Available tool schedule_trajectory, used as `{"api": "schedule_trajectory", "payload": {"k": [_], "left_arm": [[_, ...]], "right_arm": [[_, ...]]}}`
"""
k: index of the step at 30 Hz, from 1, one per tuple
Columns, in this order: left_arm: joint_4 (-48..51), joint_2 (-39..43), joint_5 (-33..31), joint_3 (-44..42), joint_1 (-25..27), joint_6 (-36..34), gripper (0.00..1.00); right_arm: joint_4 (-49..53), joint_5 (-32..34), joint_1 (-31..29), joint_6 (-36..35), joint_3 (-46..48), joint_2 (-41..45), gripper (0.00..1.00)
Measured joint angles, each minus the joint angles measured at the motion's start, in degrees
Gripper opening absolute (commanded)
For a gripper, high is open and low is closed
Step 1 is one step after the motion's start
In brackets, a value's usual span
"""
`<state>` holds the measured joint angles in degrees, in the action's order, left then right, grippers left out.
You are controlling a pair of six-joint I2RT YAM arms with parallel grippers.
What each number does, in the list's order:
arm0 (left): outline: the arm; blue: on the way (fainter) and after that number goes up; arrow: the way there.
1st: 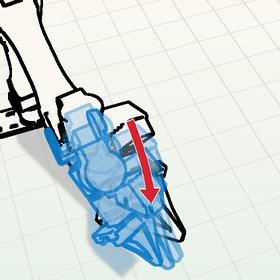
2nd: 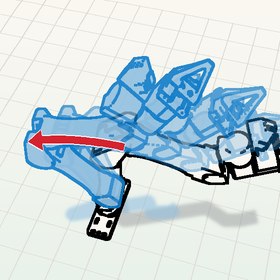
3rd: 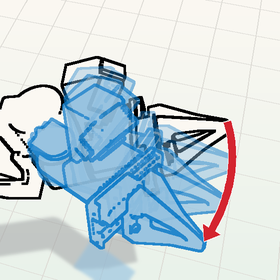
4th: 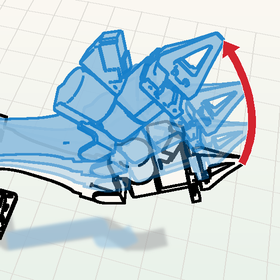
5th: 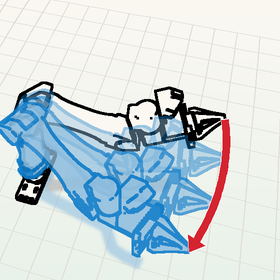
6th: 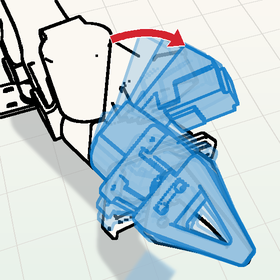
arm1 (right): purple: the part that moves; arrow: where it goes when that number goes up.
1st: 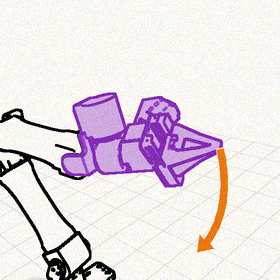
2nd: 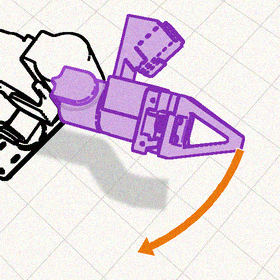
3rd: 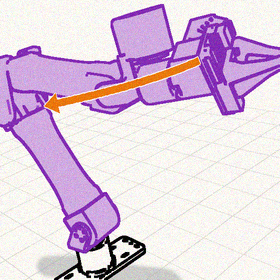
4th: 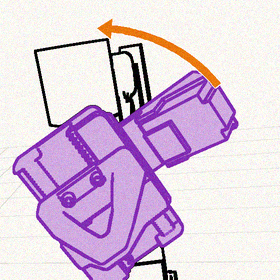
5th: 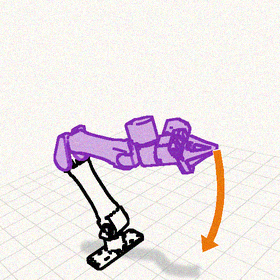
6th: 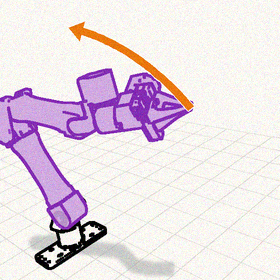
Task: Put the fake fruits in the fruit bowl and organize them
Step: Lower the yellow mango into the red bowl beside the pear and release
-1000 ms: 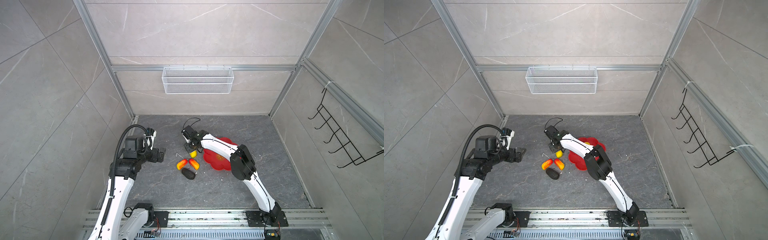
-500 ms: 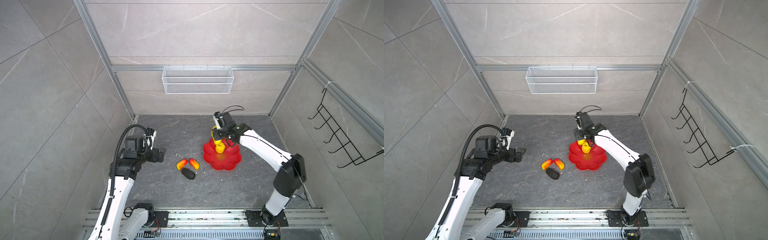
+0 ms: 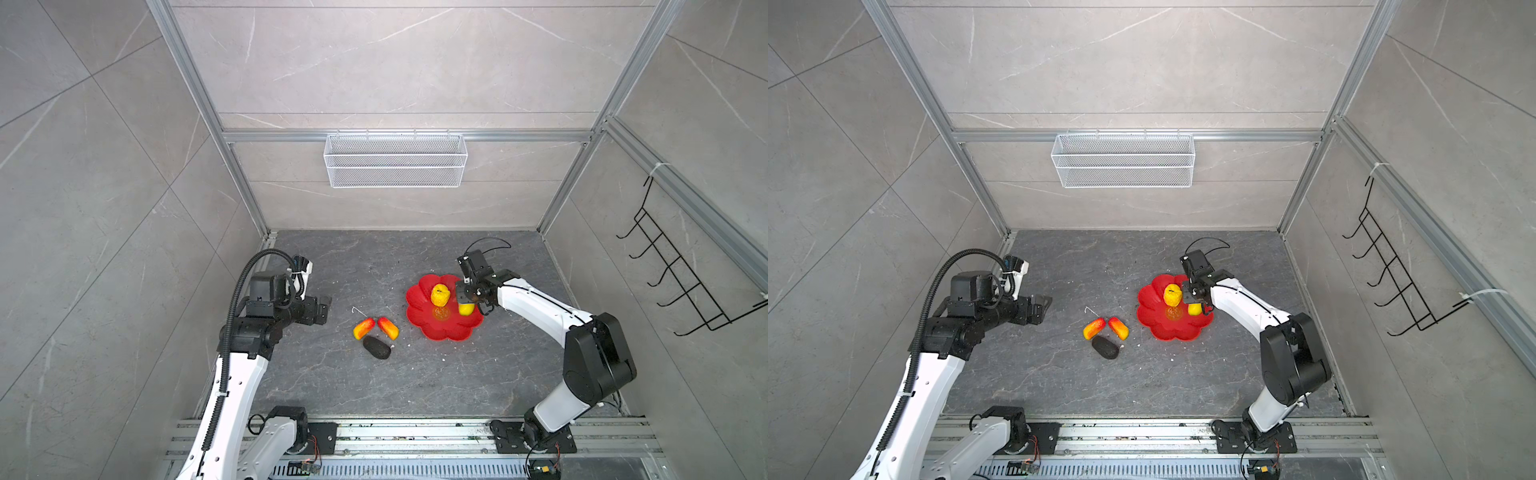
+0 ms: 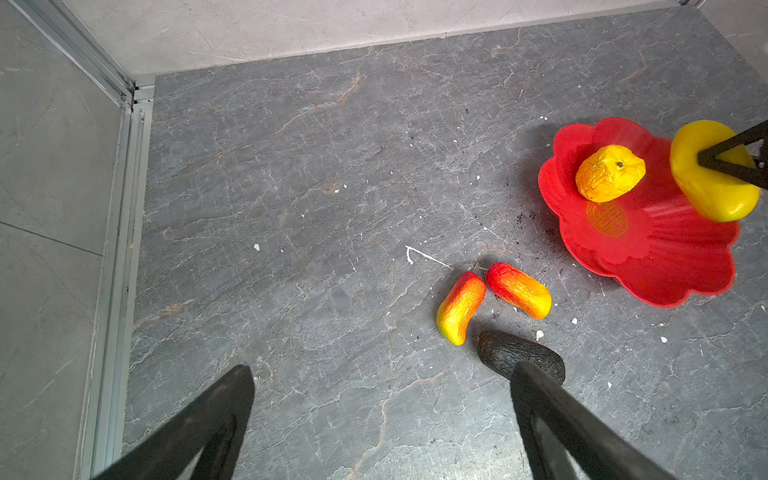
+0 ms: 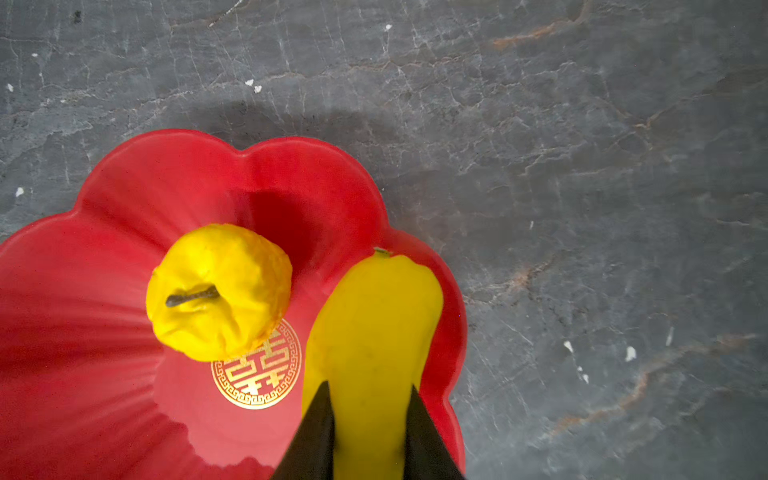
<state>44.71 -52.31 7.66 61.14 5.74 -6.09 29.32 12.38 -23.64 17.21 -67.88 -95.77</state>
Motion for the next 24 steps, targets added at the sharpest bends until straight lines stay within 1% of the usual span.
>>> {"api": "schedule_trajectory", "payload": {"k": [9,11,14,17,19,22,24], "left_arm": [[0.00,0.00,0.00,0.00,0.00,0.00,1.00],[0.00,0.00,-0.02,0.00,0.00,0.00,1.00],[0.00,0.00,-0.02,0.00,0.00,0.00,1.00],[-0.07,0.02,-0.02,-0.09,0.00,0.00,1.00],[-0.15,0.02,-0.02,-0.31,0.00,0.00,1.00],[-0.15,0.02,-0.02,-0.46,0.00,0.00,1.00],[-0.17,0.02,-0.02,-0.46,0.00,0.00,1.00]], "right_arm": [[-3.23,-2.89,0.00,1.25,0.52,-3.56,0.30],[-3.34,-3.08,0.00,1.25,0.63,-3.85,0.32],[-3.63,-3.23,0.00,1.22,0.70,-4.44,0.39],[-3.72,-3.23,0.00,1.25,0.72,-5.16,0.42],[-3.43,-3.23,0.00,1.22,0.72,-5.25,0.46],[-2.49,-3.21,0.00,0.94,0.70,-4.11,0.57],[-0.76,-3.10,-0.02,0.52,0.48,-1.81,0.65]]}}
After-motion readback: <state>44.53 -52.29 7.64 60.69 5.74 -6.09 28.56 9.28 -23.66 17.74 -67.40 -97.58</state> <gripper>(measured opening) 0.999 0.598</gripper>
